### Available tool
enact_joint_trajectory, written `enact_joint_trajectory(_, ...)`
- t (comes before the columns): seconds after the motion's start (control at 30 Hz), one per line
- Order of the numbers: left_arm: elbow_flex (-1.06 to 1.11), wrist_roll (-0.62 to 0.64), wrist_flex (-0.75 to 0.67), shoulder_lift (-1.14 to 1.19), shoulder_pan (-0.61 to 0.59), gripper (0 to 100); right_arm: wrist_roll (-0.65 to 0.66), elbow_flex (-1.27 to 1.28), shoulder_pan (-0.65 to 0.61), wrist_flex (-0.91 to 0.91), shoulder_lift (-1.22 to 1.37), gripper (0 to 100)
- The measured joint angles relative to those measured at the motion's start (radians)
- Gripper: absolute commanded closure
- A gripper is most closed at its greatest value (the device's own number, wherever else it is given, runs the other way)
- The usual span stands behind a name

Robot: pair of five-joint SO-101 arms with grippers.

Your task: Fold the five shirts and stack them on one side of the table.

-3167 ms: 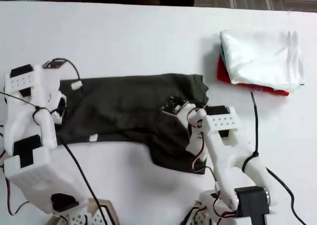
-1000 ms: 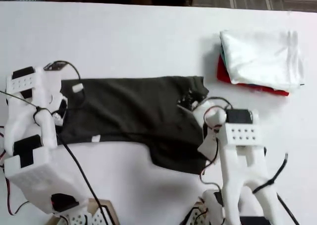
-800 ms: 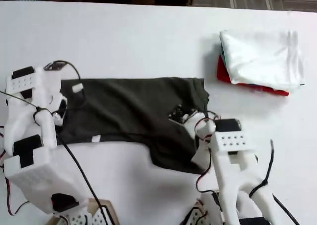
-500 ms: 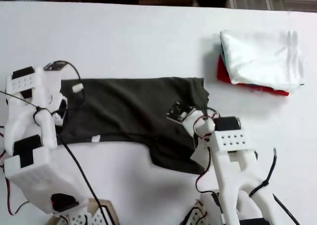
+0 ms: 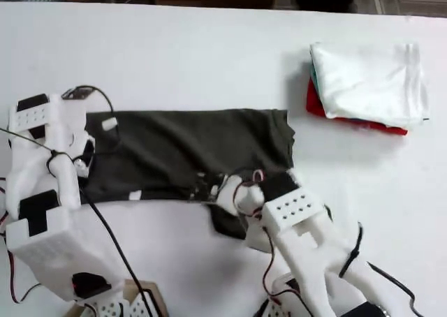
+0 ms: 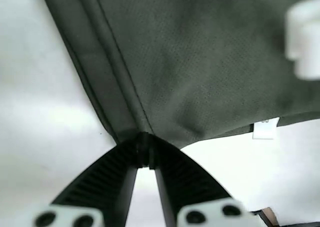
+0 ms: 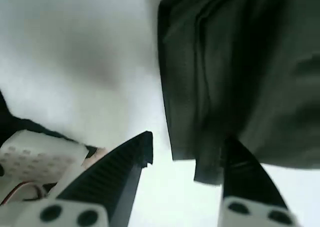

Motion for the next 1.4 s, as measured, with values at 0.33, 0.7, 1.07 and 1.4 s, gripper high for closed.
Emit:
enact_joint_trajectory(0.33,0.000,0.000,0.000,0.000,0.000,98,-0.003,0.160,-0.011,-0.233,0.000,77.2)
enact_joint_trajectory(0.7,0.000,0.000,0.006,0.000,-0.002,98,-0.003,0.138,-0.008,-0.359,0.222,77.6)
enact_joint_trajectory(1.07,0.000,0.000,0.012,0.000,-0.002,98,-0.003,0.104,-0.012,-0.370,0.287,98.5)
enact_joint_trajectory(1.4,0.057,0.000,-0.002,0.000,-0.002,98,-0.003,-0.074,0.049,-0.222,0.316,98.1)
